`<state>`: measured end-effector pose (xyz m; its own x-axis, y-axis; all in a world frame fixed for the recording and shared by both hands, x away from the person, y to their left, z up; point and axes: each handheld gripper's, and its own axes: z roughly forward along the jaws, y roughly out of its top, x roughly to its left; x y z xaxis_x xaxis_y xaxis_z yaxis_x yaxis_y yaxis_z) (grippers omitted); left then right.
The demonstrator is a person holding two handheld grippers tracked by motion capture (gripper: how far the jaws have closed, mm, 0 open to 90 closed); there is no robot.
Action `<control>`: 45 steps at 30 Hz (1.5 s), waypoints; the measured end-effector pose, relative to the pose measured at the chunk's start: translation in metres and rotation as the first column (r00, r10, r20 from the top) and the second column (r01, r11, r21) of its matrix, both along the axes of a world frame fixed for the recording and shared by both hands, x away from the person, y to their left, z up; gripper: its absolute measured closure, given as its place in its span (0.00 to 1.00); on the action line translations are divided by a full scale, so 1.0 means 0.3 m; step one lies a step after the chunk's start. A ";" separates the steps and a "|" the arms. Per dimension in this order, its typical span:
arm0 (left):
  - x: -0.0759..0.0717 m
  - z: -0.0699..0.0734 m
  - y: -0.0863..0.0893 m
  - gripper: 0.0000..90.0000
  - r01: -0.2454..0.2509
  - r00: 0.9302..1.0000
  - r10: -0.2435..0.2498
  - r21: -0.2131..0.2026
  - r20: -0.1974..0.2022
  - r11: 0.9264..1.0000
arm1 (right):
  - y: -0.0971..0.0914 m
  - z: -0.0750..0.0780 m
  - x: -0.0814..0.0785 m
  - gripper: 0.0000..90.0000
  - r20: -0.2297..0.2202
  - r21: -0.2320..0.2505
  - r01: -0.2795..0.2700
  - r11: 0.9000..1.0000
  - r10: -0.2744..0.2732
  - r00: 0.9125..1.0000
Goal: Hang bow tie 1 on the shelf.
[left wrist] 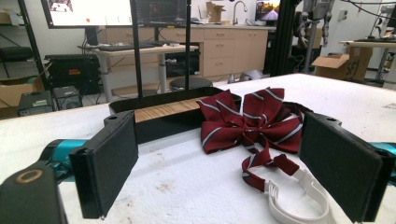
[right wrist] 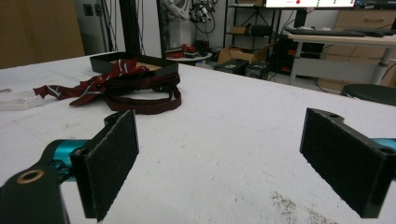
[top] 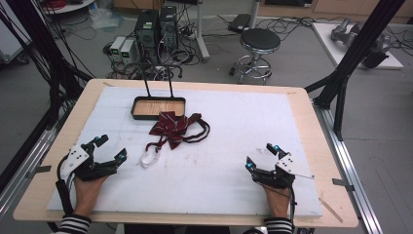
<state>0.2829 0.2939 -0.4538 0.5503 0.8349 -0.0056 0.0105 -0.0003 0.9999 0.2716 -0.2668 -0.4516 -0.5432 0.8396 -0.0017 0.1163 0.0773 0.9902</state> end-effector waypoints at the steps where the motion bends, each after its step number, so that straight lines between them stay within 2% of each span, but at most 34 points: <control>1: 0.000 0.000 0.000 0.14 0.000 1.000 0.000 0.000 -0.001 1.000 | -0.001 0.000 0.001 0.12 0.005 -0.002 0.000 1.000 0.000 1.000; 20: 0.001 0.000 0.003 0.14 0.008 1.000 -0.008 -0.005 -0.001 1.000 | -0.001 0.000 0.001 0.12 0.005 -0.001 0.001 1.000 -0.001 1.000; 23: 0.005 0.001 0.004 0.14 0.006 1.000 -0.006 -0.011 -0.011 1.000 | -0.001 0.000 0.001 0.12 0.004 -0.001 0.001 1.000 -0.001 1.000; 31: 0.020 0.022 0.003 0.14 0.013 0.999 -0.013 0.008 -0.040 1.000 | -0.002 0.000 0.001 0.12 0.001 0.006 0.001 1.000 -0.001 1.000; 34: 0.025 0.034 0.003 0.14 0.016 0.998 -0.015 0.022 -0.056 1.000 | -0.002 0.000 0.001 0.12 0.001 0.005 0.000 1.000 0.000 1.000; 40: 0.043 0.063 -0.008 0.14 0.027 0.995 -0.018 0.085 -0.103 0.996 | -0.002 0.000 0.001 0.12 0.002 0.005 0.001 1.000 -0.001 1.000; 45: 0.076 0.102 -0.026 0.14 0.021 0.985 -0.002 0.107 -0.175 0.994 | -0.001 0.000 0.001 0.12 0.002 0.004 0.002 1.000 -0.002 1.000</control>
